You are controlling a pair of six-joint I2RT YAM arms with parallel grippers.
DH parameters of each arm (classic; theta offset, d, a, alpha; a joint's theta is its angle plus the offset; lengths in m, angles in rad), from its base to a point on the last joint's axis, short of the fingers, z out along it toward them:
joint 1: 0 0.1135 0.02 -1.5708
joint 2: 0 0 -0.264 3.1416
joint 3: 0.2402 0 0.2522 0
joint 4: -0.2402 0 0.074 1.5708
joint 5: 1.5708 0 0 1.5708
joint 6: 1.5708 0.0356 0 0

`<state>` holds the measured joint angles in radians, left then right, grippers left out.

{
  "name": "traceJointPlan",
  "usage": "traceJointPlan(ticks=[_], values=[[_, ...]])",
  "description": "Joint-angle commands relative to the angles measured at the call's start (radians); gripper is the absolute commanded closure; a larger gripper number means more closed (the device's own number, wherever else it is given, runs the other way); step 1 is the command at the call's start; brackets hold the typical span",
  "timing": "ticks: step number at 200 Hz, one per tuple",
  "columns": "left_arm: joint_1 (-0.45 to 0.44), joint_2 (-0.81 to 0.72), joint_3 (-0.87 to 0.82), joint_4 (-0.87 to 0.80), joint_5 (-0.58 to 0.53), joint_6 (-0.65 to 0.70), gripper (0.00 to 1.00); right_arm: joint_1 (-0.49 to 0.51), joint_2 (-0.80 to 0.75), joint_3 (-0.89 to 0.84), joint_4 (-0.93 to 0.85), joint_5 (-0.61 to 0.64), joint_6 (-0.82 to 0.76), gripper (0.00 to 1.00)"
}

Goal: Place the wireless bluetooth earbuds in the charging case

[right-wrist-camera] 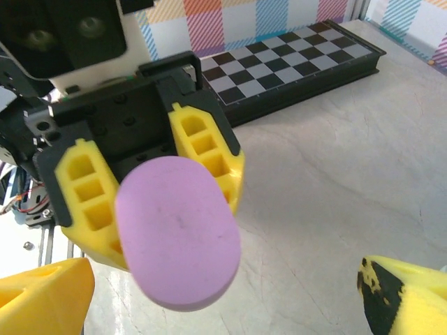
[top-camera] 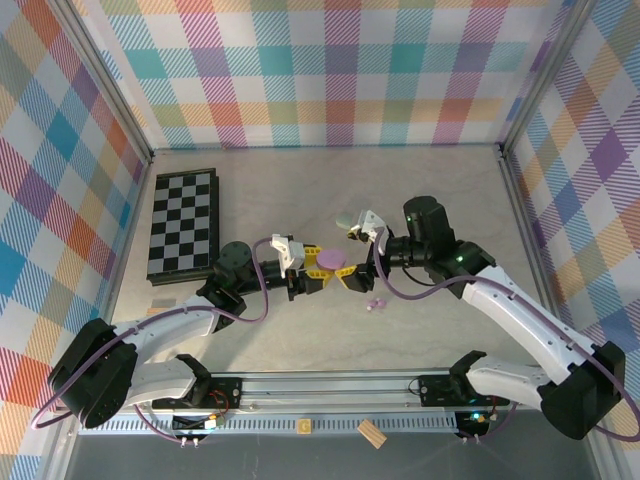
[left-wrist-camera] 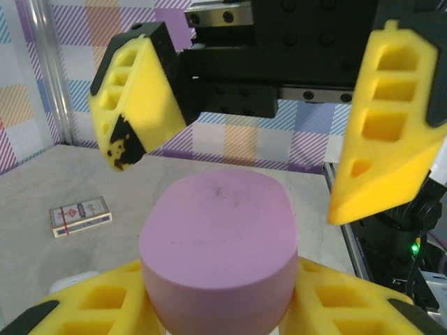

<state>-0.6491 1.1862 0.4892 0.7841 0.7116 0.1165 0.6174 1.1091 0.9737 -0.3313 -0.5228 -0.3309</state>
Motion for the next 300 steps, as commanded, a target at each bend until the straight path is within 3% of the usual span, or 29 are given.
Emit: traceJointPlan(ticks=[1,48,162,218,300], values=[[0.01,-0.007,0.038,0.027,0.036,0.004,0.61,0.003,0.012,0.02,0.013,0.032,-0.023,0.04],[0.009,-0.002,0.032,0.019,0.043,0.017,0.61,-0.001,0.011,0.031,0.06,0.089,0.048,0.07],[0.011,-0.019,0.006,0.009,0.032,0.042,0.61,-0.017,0.027,0.08,0.042,0.076,0.093,0.08],[0.011,-0.032,-0.001,0.007,0.037,0.04,0.61,-0.02,0.062,0.127,0.048,0.164,0.182,0.09],[0.024,-0.04,-0.018,0.013,0.007,0.029,0.61,-0.022,0.026,0.133,-0.002,0.094,0.225,0.07]])
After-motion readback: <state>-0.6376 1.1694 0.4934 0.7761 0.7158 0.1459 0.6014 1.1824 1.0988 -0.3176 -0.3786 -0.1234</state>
